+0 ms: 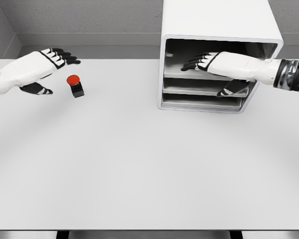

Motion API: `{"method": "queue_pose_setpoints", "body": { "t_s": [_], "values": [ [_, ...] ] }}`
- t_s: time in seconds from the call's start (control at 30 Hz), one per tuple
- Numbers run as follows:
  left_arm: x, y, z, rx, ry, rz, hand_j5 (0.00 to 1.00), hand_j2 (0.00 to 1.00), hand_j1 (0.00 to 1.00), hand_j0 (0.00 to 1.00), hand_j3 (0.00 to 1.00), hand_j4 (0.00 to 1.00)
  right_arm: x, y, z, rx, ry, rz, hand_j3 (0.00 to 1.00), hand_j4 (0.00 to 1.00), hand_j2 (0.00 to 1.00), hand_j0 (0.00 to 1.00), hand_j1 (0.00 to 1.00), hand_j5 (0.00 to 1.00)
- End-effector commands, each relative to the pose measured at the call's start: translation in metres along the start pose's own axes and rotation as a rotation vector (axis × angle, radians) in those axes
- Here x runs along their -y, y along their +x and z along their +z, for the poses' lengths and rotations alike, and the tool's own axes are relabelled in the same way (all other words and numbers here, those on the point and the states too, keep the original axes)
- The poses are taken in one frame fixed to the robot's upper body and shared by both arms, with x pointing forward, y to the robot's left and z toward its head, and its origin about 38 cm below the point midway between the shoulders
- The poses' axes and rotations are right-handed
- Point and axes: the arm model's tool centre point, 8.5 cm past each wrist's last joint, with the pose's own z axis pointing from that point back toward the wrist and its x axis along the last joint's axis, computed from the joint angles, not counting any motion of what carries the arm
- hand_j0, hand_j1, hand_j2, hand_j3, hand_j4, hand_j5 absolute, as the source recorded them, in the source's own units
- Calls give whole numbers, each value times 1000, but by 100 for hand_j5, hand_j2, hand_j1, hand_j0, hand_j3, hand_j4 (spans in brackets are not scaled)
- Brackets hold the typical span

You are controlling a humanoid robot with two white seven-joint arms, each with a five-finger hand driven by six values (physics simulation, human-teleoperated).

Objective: Slide open multi-storey tabletop storage cabinets and put open load switch and slide close multi-storey tabletop storage cabinets

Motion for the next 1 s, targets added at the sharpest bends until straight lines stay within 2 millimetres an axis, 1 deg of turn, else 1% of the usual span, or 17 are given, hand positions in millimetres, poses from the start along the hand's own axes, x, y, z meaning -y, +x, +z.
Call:
{"method": "queue_pose_setpoints", "body": {
  "t_s": [0.0, 0.03, 0.1, 0.17, 0.4, 0.5, 0.6, 0.7, 0.73, 0.77, 0.97],
  "values": [
    [14, -3, -4, -11, -18, 45, 100, 100, 100, 100, 100, 100, 0, 2, -4, 7, -4, -4, 100, 100, 100, 100, 100, 100],
    [14, -5, -12, -10, -26, 46, 100, 100, 100, 100, 100, 100, 0, 2, -4, 7, -4, -4, 100, 100, 100, 100, 100, 100],
    [22, -6, -22, -12, -40, 64, 100, 100, 100, 100, 100, 100, -5, -1, -4, -1, 3, -15, 100, 100, 100, 100, 100, 100],
    [21, -5, -25, -8, -39, 62, 100, 100, 100, 100, 100, 100, -9, -3, -6, -10, 18, -9, 100, 100, 100, 100, 100, 100],
    [25, -3, -36, 2, -64, 61, 100, 100, 100, 100, 100, 100, -15, -4, -6, -13, 34, -11, 100, 100, 100, 100, 100, 100],
    [26, -10, -35, -17, -80, 59, 100, 100, 100, 100, 100, 100, -16, -3, -6, -12, 39, -9, 100, 100, 100, 100, 100, 100],
    [27, -12, -43, -21, -86, 63, 100, 100, 100, 100, 100, 100, -18, -3, -3, -16, 50, -5, 100, 100, 100, 100, 100, 100],
    [28, -11, -44, -17, -91, 63, 100, 100, 100, 100, 100, 100, -16, -3, 1, -17, 42, -7, 100, 100, 100, 100, 100, 100],
    [25, -11, -47, -14, -100, 51, 100, 100, 100, 100, 100, 100, -16, -3, 1, -16, 41, -8, 100, 100, 100, 100, 100, 100],
    [28, -10, -56, -13, -104, 59, 100, 100, 100, 100, 100, 100, -15, -3, 0, -14, 36, -10, 100, 100, 100, 100, 100, 100],
    [33, -11, -58, -10, -135, 51, 100, 100, 100, 100, 100, 100, -9, -1, -4, -6, -7, -12, 100, 100, 100, 100, 100, 100]
  ]
}}
